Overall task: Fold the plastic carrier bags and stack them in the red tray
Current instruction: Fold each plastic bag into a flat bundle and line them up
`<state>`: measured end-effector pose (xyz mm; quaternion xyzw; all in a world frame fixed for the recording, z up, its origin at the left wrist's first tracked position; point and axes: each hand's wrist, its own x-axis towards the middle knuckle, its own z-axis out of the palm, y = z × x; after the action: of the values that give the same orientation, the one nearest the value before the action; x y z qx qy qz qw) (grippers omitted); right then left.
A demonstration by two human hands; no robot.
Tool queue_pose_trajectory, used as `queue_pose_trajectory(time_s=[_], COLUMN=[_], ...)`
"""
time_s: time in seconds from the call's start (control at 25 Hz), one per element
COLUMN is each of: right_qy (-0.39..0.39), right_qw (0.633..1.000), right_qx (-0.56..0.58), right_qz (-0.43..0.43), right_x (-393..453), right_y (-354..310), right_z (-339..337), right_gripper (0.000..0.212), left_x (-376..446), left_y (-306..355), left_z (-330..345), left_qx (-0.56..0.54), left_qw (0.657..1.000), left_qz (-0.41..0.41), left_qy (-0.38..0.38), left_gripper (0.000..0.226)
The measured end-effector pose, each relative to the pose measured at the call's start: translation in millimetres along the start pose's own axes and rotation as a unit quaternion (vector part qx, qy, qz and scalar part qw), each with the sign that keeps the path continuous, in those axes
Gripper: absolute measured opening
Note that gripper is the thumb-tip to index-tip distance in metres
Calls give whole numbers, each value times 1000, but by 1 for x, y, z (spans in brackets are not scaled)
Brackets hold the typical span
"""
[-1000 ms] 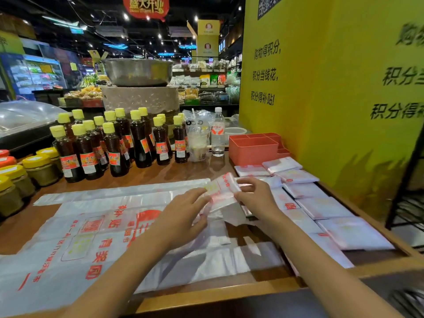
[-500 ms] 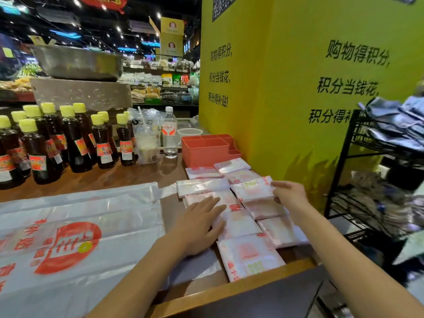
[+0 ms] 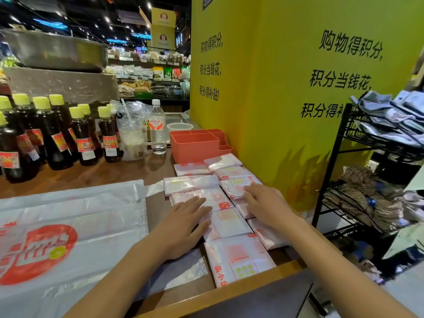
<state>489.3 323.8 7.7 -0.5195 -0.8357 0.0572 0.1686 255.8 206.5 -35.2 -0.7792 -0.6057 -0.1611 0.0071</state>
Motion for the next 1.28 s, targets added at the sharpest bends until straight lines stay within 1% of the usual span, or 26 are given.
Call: queue_pose_trajectory(time_s=[0.08,0.12,0.2,0.28,0.32,0.4,0.44,0.52,0.56,0.64,0.68,0.72,0.8,0.88,0.96,1.04,1.16,1.28], right_qy=[-78,-92,-91,-78,-73,-59,-52,-55,-84,-186,-236,-271,-304,-303,-289,-269,-219,-145], right_qw=[997,996,996,997,997,995,992,981,971,932,913,899,878,879,887,894,908,926], right_qx=[-11,-17,-21,-14,-9,8,23,74,124,223,229,204,148,127,156,181,199,161], right_qz=[-1,1,-1,-21,-36,-80,-111,-169,-185,-215,-243,-278,-338,-344,-325,-309,-296,-309], right_x=[-8,-10,-9,-6,-4,-2,-4,-17,-29,-61,-77,-89,-101,-96,-85,-76,-71,-70], right_y=[-3,-3,-9,-24,-36,-67,-89,-142,-170,-224,-244,-259,-276,-279,-277,-274,-274,-279], right_z=[-3,-4,-4,-2,0,6,10,16,19,25,29,36,52,65,71,76,87,88], right_gripper=[48,50,51,53,53,54,55,58,59,56,56,59,71,80,80,77,64,42], left_x=[-1,-2,-6,-10,-14,-26,-39,-80,-106,-166,-194,-219,-266,-299,-319,-325,-326,-328], left_y=[2,3,4,3,0,-9,-18,-46,-62,-90,-98,-104,-107,-107,-108,-108,-105,-102], left_z=[-2,-2,-6,-14,-22,-39,-50,-72,-83,-105,-114,-121,-135,-143,-143,-138,-135,-136], left_qx=[3,5,24,46,55,79,94,112,109,96,83,69,31,-20,-53,-76,-85,-76], left_qw=[1000,1000,999,998,998,996,994,988,984,975,969,964,953,942,934,930,928,929], left_qz=[-1,-6,-19,-29,-36,-47,-61,-106,-138,-202,-231,-257,-302,-334,-348,-358,-364,-361], left_qy=[-9,-15,-23,-17,-12,-6,-7,-7,-7,5,12,15,1,-35,-59,-39,6,36], left_gripper=[77,79,75,64,63,64,62,57,57,60,60,60,66,69,75,78,78,72])
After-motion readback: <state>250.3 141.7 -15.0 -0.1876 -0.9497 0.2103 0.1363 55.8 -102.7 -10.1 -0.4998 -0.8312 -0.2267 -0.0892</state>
